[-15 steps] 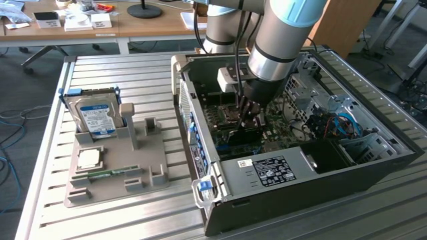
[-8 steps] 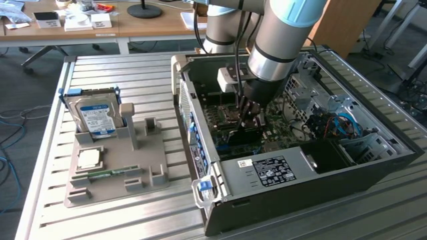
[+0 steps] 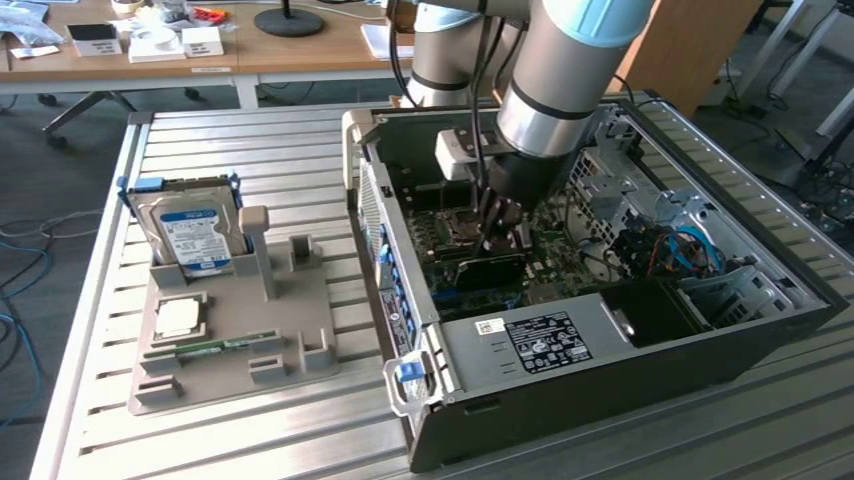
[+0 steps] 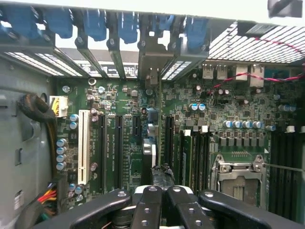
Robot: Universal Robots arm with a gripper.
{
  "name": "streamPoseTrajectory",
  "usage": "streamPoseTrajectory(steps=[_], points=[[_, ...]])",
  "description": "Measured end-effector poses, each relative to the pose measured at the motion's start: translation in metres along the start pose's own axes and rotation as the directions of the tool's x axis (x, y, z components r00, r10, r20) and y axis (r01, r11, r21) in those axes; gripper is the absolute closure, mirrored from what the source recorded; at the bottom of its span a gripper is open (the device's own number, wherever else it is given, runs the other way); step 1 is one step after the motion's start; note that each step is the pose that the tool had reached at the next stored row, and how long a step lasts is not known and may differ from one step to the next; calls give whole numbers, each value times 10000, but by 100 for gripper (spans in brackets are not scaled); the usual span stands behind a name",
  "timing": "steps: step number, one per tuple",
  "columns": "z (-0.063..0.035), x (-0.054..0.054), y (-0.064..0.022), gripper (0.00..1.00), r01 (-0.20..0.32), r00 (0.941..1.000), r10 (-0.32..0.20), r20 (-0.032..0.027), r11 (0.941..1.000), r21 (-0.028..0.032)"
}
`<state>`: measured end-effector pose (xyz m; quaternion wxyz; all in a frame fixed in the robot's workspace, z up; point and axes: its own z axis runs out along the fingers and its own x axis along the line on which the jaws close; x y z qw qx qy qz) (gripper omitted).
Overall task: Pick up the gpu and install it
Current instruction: 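Press down on the gpu until it lock into place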
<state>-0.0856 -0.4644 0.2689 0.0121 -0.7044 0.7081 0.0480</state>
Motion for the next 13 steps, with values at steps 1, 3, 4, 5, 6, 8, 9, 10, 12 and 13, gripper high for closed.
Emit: streamPoseTrajectory(steps=[1,3,4,5,6,8,9,10,12,13], points=[[-28,-2,2,89,0,10000,0,2,10000,1],[-88,-7,4,89,0,10000,0,-1,10000,-1],[-121,-10,6,89,0,10000,0,1,10000,1],[-153,-13,8,89,0,10000,0,0,10000,-1],[-184,-15,9,89,0,10000,0,0,10000,-1],[-245,-21,13,89,-1,10000,1,-2,10000,0],[-272,-23,14,89,0,10000,0,1,10000,0],[-299,-25,15,89,0,10000,0,-1,10000,0],[-352,-30,18,89,1,10000,-1,0,10000,0],[-376,-32,19,89,0,10000,0,-1,10000,0]])
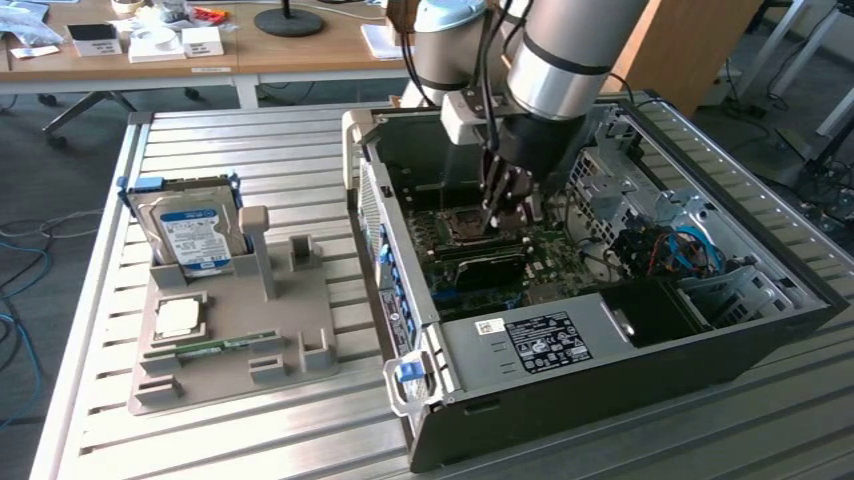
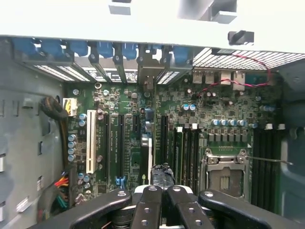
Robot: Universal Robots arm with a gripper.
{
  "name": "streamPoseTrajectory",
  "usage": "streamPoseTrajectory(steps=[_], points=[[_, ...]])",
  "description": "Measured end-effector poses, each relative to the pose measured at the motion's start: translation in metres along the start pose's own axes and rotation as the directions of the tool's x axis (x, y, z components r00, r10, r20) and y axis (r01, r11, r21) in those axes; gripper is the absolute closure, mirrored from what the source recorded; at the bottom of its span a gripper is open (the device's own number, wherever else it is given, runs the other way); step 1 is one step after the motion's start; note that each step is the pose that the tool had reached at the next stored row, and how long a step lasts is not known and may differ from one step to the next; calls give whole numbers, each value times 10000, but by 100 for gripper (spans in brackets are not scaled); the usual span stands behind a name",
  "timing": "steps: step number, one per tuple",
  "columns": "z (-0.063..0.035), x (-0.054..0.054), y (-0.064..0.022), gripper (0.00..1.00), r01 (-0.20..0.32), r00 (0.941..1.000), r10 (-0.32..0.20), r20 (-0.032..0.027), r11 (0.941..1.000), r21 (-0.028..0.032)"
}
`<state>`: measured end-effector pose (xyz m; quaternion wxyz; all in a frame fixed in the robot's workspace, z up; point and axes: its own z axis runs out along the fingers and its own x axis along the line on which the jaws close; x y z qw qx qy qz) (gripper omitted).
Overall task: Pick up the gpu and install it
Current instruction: 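Press down on the gpu until it lock into place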
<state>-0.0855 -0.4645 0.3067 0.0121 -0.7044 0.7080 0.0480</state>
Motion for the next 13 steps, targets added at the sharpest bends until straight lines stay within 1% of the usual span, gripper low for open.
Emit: streamPoseTrajectory(steps=[8,13], points=[[-160,-14,8,89,0,10000,0,0,10000,0],[-164,-14,8,89,0,10000,0,2,10000,1]])
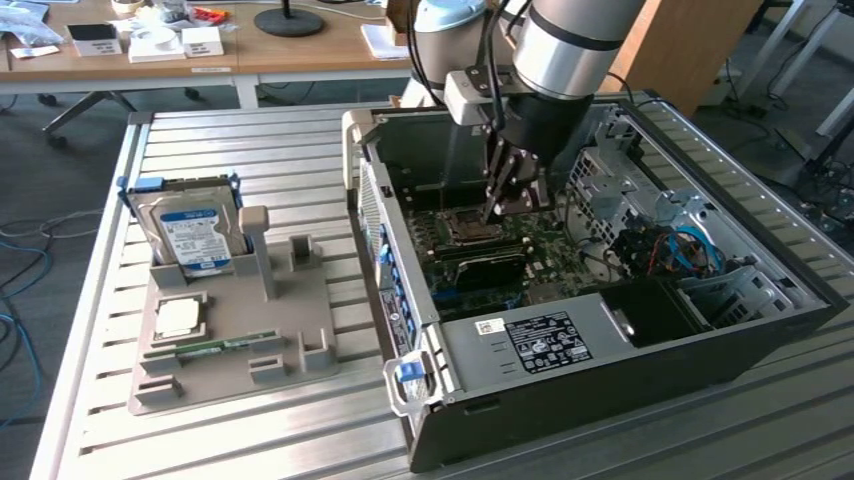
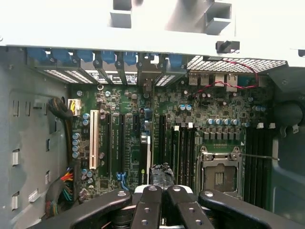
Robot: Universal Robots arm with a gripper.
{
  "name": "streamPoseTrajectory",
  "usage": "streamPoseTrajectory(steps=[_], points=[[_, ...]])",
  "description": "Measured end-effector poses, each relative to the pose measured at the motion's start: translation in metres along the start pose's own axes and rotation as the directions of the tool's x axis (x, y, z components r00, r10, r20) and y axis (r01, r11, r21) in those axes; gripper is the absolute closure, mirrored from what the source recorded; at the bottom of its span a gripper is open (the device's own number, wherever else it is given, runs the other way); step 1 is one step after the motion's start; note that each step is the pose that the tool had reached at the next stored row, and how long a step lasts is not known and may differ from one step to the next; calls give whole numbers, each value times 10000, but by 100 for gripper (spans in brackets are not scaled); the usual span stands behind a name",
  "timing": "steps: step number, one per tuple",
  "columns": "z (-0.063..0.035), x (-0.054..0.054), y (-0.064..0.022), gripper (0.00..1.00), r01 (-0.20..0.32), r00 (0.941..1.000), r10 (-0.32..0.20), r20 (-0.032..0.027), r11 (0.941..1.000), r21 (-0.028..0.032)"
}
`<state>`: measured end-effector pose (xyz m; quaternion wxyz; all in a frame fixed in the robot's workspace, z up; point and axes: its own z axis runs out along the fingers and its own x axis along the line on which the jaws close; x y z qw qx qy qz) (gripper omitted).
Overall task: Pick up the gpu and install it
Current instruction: 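Press down on the gpu until it lock into place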
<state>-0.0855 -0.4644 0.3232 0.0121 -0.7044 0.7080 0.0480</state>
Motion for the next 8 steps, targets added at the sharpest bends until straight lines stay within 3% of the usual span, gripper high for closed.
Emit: streamPoseTrajectory(steps=[8], points=[[-1,0,0,89,0,10000,0,-1,10000,0]])
